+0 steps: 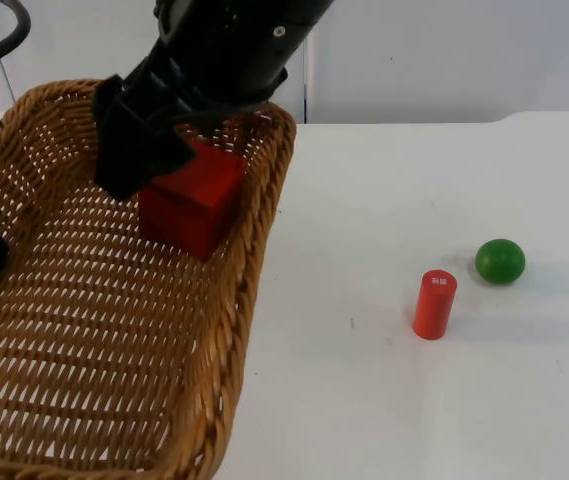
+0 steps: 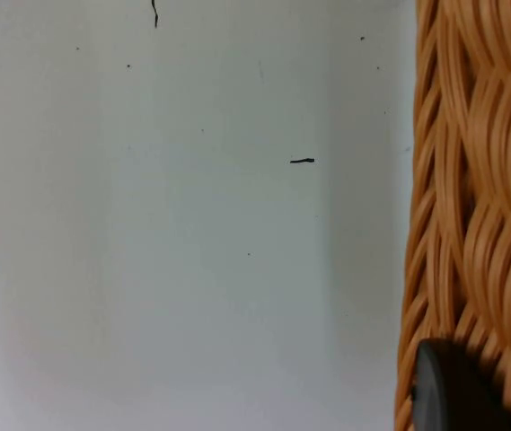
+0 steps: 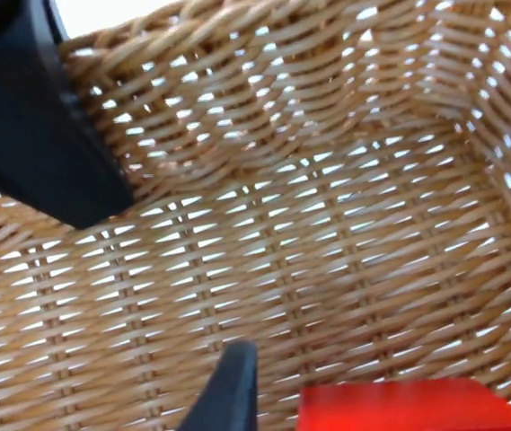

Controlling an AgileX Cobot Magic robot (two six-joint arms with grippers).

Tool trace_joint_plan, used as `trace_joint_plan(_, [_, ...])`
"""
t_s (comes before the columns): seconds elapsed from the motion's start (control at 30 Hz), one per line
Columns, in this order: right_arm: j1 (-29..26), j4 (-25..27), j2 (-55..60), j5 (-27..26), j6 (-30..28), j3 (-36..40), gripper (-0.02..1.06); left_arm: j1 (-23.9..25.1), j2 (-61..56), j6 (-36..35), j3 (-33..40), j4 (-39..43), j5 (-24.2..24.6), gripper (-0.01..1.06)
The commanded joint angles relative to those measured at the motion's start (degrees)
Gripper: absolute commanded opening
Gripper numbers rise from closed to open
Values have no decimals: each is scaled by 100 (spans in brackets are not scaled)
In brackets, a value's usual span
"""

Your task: Pick up the basket with the left hand and place the object to the left of the red cylinder into the basket with the right hand.

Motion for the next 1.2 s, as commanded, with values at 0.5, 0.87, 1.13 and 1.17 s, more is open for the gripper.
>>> trace_joint_plan(0.5, [-7, -594, -849, 618, 102, -48, 87, 8, -55, -4, 4, -191, 25, 0])
trace_joint_plan(0.87, [-353, -358, -1520, 1035, 255, 198, 87, 8, -55, 14, 4, -191, 25, 0])
trace_joint_plan(1.13, [-800, -264, -2549, 695, 208, 1302, 87, 8, -55, 14, 4, -191, 14, 0])
trace_joint_plan(1.17, [-800, -264, -2549, 695, 208, 1302, 87, 8, -55, 14, 4, -191, 14, 0])
